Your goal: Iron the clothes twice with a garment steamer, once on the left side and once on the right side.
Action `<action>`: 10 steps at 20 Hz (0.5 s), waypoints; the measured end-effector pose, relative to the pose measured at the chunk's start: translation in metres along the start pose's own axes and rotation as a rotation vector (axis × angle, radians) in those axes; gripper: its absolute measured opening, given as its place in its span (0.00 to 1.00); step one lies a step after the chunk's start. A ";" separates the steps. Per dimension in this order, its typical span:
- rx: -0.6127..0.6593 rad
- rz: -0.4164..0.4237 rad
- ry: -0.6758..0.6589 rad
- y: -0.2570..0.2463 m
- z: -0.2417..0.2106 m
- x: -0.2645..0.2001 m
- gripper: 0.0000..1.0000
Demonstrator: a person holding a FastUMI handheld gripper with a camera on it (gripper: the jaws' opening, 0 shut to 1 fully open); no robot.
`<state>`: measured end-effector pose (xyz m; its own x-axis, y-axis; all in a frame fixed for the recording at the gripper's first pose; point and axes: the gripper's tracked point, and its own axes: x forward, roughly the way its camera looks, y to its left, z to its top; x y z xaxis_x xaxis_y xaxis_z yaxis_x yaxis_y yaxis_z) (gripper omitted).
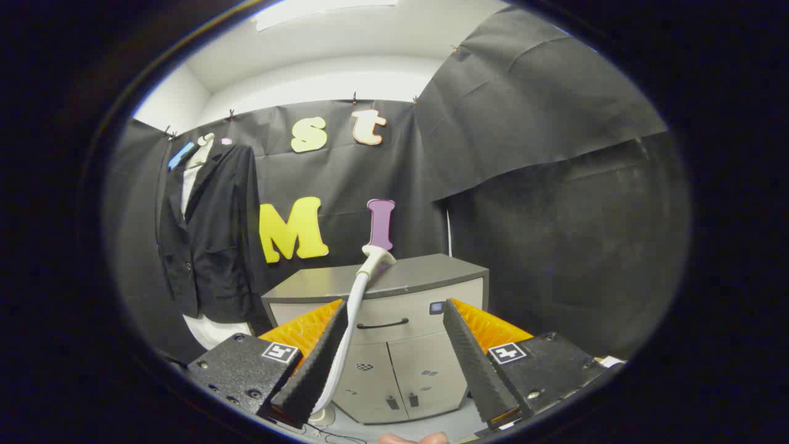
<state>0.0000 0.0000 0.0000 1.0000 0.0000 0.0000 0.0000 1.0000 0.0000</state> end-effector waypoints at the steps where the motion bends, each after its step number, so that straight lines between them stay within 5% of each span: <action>1: -0.006 0.001 0.003 0.001 0.001 0.000 0.97; 10: -0.025 0.012 -0.005 0.025 0.011 -0.008 0.97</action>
<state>-0.0079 0.0255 0.0105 0.9999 0.0118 0.0050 -0.0117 0.9996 -0.0246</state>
